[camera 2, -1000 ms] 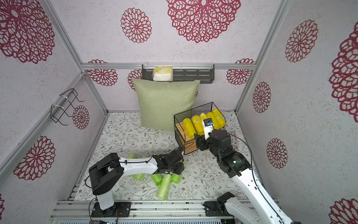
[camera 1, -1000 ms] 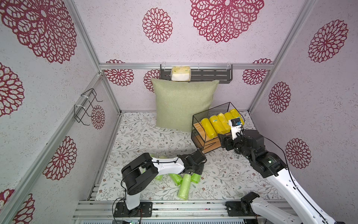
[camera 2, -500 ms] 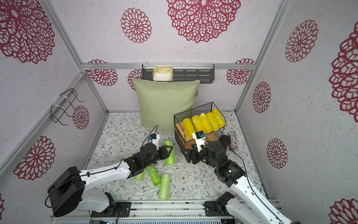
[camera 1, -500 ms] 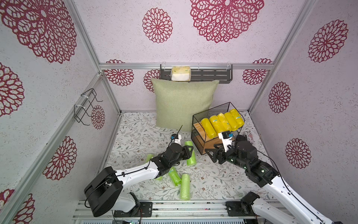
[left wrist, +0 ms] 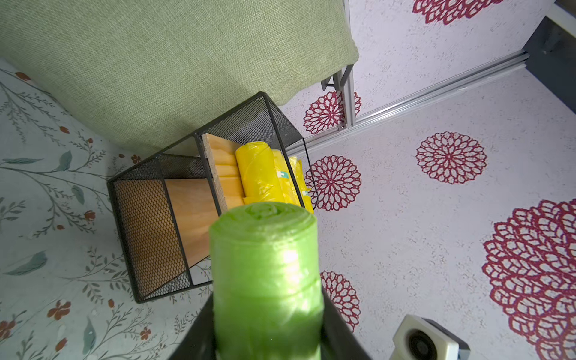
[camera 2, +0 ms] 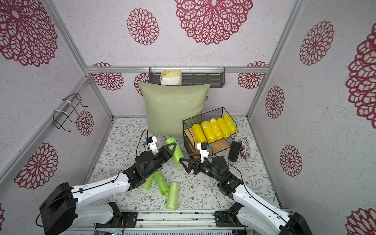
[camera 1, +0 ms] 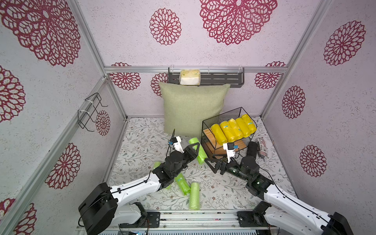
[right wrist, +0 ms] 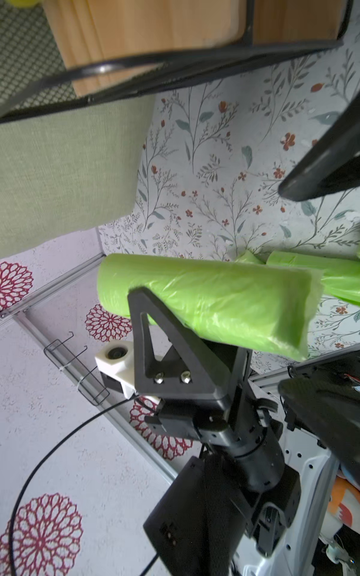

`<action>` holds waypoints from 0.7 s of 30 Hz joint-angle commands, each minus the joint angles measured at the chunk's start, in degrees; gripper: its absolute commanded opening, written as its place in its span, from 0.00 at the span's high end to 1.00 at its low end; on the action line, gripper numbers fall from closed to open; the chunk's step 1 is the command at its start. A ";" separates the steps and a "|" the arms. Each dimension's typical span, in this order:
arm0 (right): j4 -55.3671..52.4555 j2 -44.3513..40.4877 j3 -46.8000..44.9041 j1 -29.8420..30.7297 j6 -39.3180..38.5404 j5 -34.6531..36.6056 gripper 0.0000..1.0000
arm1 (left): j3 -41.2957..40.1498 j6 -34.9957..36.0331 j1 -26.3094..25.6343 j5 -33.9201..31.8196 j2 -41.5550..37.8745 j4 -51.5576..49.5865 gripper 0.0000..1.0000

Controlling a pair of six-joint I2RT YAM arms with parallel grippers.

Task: Sort the rolls of trash bags by color and place them on the shelf
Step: Pick up the roll of trash bags from the center of the board.

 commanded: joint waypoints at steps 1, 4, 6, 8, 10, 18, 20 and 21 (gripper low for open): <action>14.23 2.14 -0.54 1.40 5.47 0.08 0.07 | -0.29 -2.04 -0.14 -0.63 -0.33 7.19 0.69; 17.12 4.53 -0.55 2.42 6.57 1.77 0.09 | -0.69 -2.33 -0.25 -0.53 -0.33 8.39 0.68; 20.17 6.08 -0.79 2.94 7.68 2.33 0.11 | -1.01 -2.59 -0.40 -0.69 -0.33 9.27 0.68; 23.35 7.66 -0.90 3.49 9.11 2.53 0.13 | -1.46 -3.17 -0.66 -1.14 -0.24 10.34 0.67; 24.88 8.77 -0.71 4.11 9.55 3.37 0.16 | -1.91 -3.55 -0.73 -1.06 0.01 11.96 0.67; 28.88 12.91 -0.24 4.78 11.72 4.84 0.38 | -2.08 -3.84 -0.72 -0.45 1.03 14.09 0.67; 28.56 13.62 0.20 4.78 11.64 4.90 0.44 | -2.25 -3.98 -0.67 -0.61 1.21 14.94 0.66; 28.35 13.92 0.43 4.78 11.58 5.01 0.46 | -2.34 -3.93 -0.67 -0.75 1.32 15.35 0.66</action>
